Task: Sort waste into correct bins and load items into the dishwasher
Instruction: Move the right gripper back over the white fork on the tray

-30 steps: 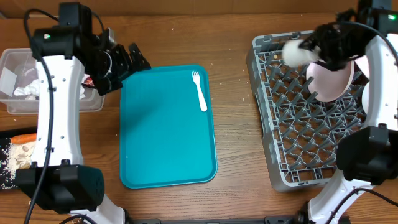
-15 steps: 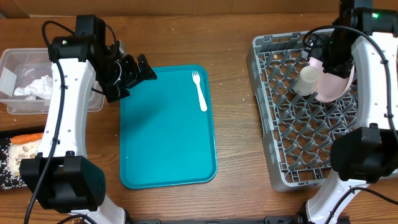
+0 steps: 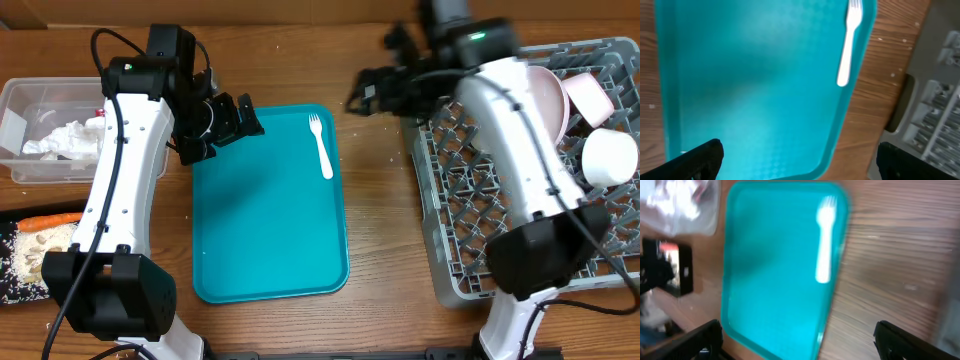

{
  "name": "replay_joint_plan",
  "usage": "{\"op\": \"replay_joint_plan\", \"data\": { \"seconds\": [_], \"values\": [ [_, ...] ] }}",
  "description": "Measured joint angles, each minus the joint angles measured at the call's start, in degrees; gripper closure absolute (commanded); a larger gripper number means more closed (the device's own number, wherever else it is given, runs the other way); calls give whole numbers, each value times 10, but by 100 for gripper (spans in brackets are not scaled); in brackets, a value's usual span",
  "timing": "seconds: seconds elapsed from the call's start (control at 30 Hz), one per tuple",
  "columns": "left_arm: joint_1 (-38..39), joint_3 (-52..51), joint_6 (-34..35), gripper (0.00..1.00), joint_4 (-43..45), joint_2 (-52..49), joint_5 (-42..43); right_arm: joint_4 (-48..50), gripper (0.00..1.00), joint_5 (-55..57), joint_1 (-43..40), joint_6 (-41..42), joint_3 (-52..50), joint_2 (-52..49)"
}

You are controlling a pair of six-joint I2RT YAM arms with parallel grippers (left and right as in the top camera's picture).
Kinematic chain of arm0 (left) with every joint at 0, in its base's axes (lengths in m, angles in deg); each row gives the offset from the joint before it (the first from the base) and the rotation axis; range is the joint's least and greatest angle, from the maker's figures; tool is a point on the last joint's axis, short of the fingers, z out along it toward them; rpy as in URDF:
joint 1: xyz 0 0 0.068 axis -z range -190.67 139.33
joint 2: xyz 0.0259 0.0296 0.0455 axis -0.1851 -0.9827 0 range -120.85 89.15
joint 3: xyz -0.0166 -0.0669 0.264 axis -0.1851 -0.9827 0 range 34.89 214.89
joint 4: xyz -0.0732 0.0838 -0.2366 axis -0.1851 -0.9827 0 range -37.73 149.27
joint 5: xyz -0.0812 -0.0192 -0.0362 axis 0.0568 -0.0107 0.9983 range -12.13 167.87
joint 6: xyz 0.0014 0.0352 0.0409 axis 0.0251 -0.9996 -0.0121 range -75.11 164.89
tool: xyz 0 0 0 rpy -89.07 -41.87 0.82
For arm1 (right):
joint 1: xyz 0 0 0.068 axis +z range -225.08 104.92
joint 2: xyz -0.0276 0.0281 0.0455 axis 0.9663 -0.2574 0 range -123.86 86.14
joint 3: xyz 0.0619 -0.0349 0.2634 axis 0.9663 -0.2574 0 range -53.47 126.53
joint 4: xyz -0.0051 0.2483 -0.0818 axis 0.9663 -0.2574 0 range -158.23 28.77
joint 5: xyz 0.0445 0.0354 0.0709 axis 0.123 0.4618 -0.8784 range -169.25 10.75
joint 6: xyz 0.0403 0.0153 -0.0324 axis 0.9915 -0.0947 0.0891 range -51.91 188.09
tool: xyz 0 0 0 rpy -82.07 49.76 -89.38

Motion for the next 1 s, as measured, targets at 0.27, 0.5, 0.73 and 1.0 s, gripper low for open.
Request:
{"op": "replay_joint_plan", "data": {
  "seconds": [0.27, 0.5, 0.73, 1.0],
  "values": [
    [-56, 0, 41, 0, -5, 0, -49, 69, 0, 168, 107, 110, 0, -94],
    [-145, 2, 64, 0, 11, 0, -70, 100, 6, 181, 114, 119, 0, -170],
    [-163, 2, 74, 0, 11, 0, -76, 149, 9, 251, 180, 112, -1, -183],
    [-163, 2, 76, 0, 11, 0, -76, 206, 7, 295, 181, 107, -1, -212]
  ]
}}
